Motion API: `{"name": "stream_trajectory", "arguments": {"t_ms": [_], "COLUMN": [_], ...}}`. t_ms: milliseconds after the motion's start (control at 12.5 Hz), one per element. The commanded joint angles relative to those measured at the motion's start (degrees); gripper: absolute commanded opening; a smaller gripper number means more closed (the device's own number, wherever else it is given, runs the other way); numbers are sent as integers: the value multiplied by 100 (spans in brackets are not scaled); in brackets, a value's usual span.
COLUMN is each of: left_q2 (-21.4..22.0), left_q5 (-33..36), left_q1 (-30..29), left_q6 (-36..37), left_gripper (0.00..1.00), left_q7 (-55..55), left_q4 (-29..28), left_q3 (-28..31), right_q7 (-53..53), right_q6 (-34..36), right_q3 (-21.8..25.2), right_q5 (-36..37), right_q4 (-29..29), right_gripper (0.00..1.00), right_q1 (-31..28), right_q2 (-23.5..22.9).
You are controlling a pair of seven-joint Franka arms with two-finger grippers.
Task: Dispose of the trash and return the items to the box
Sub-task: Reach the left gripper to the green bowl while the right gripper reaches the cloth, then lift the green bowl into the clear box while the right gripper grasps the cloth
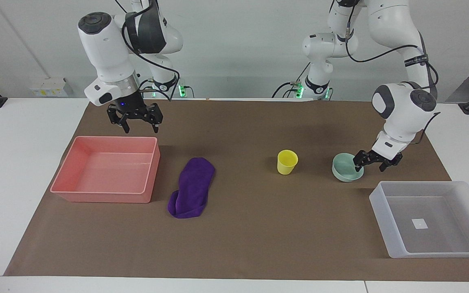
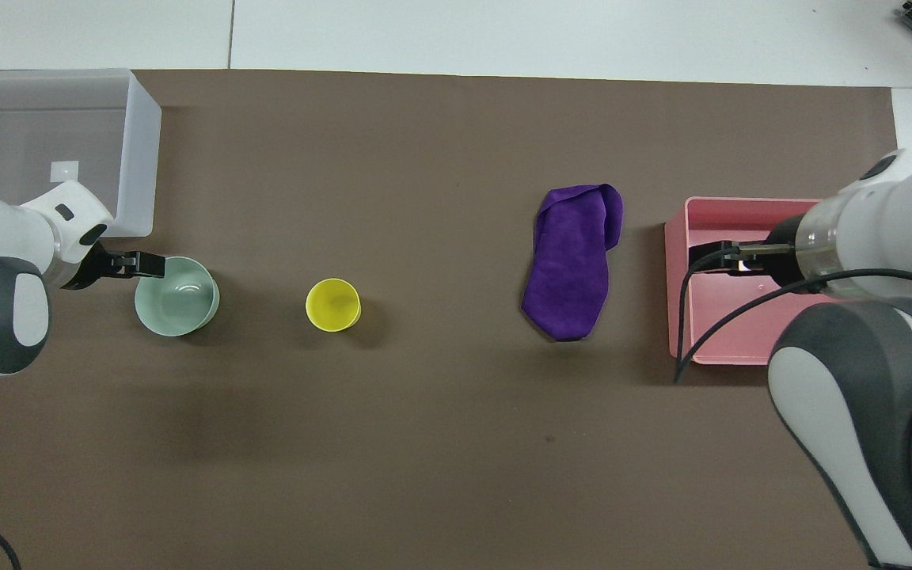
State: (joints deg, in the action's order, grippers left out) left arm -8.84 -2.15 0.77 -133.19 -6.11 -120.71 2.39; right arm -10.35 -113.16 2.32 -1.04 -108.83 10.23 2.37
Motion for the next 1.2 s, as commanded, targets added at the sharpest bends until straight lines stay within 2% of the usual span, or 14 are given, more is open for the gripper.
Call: {"name": "stream_trajectory", "arguments": {"t_ms": [0, 80, 160, 321, 481, 722, 1122], "left_q2": [84, 84, 84, 110, 128, 146, 128], "left_q5": [-119, -119, -119, -145, -512, -1032, -1033], "left_q1": [-129, -129, -138, -138, -138, -199, -235], "left_q6": [-356, -479, -523, -498, -384, -225, 1003], "left_gripper": [100, 100, 89, 49, 0, 0, 0], "left_q7": [-119, -119, -119, -83, -66, -66, -119], "left_q4": [-400, -488, -549, -638, -638, -533, 642], "left_q3": [-46, -46, -46, -46, -46, -37, -11], "right_q7": [-448, -554, -581, -643, -791, -995, -1012], "right_q6": [-600, -854, -1214, -1506, -1760, -2060, -2446], "right_q3": [-3, -3, -3, -3, -12, -12, -12], "right_q5": [-10, -10, -10, -19, -10, 95, 359], "right_q4": [10, 19, 11, 142, 414, 828, 530], "right_gripper": [100, 100, 100, 100, 100, 100, 100], "right_q1": [260, 339, 427, 524, 821, 911, 972], "right_q2": [-490, -675, -851, -1193, -1729, -2485, -2724]}}
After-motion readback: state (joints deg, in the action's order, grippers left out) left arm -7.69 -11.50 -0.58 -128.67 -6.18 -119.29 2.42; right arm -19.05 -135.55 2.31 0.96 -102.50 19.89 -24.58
